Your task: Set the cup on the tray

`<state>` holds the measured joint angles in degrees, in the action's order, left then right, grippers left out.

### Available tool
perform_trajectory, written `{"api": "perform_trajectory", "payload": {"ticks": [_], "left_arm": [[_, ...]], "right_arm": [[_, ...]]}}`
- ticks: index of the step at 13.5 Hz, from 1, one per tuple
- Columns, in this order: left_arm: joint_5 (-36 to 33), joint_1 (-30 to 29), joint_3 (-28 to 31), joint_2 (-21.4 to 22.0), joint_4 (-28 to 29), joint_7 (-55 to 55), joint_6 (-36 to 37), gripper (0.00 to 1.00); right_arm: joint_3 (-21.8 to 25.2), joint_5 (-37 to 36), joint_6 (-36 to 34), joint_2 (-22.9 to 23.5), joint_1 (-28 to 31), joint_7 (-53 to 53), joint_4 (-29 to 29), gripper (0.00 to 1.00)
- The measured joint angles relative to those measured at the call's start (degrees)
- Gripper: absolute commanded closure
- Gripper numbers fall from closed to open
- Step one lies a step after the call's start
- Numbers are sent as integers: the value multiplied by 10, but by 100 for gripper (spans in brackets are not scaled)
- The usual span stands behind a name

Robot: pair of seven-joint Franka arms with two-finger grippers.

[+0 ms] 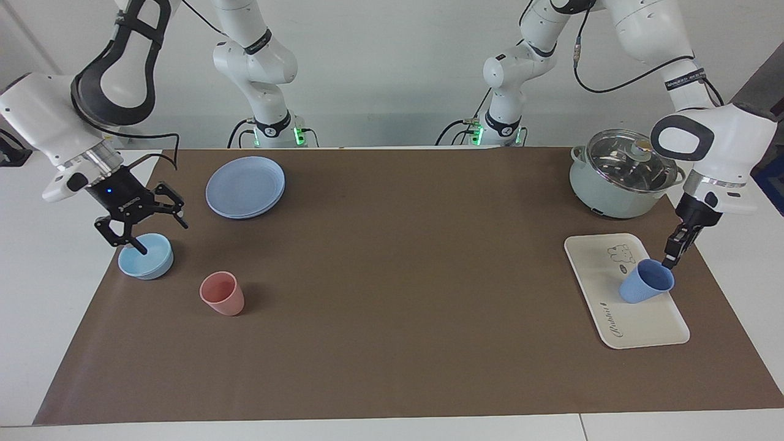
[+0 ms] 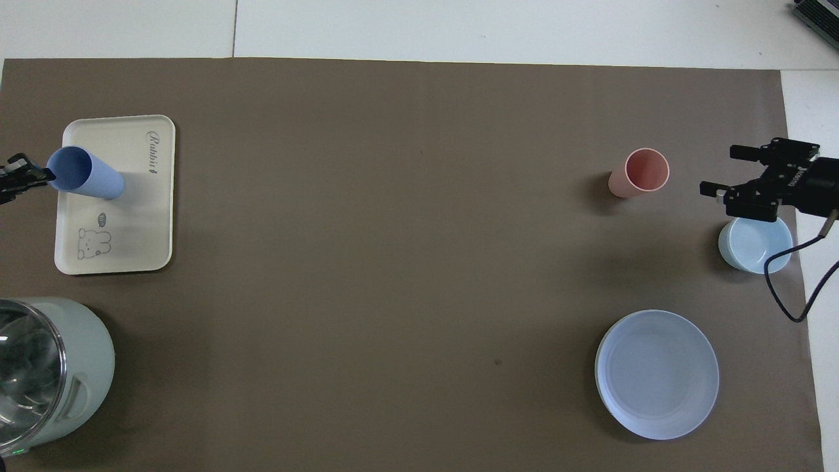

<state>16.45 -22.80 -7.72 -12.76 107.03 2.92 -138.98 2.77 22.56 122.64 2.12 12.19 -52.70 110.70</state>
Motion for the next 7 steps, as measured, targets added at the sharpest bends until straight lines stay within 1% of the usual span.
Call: {"api": "perform_trajectory", "payload": {"ticks": [2, 4, 7], "left_arm": [[0, 2, -3, -6, -51, 0, 76, 77], [-6, 6, -3, -10, -108, 0, 173, 77], [-58, 31, -4, -14, -196, 0, 331, 77]], "right_arm": [[-3, -101, 0, -13, -34, 142, -1, 0], [-4, -182, -8, -17, -74, 276, -2, 0], [-7, -254, -54, -30, -144, 469, -4, 0]]}}
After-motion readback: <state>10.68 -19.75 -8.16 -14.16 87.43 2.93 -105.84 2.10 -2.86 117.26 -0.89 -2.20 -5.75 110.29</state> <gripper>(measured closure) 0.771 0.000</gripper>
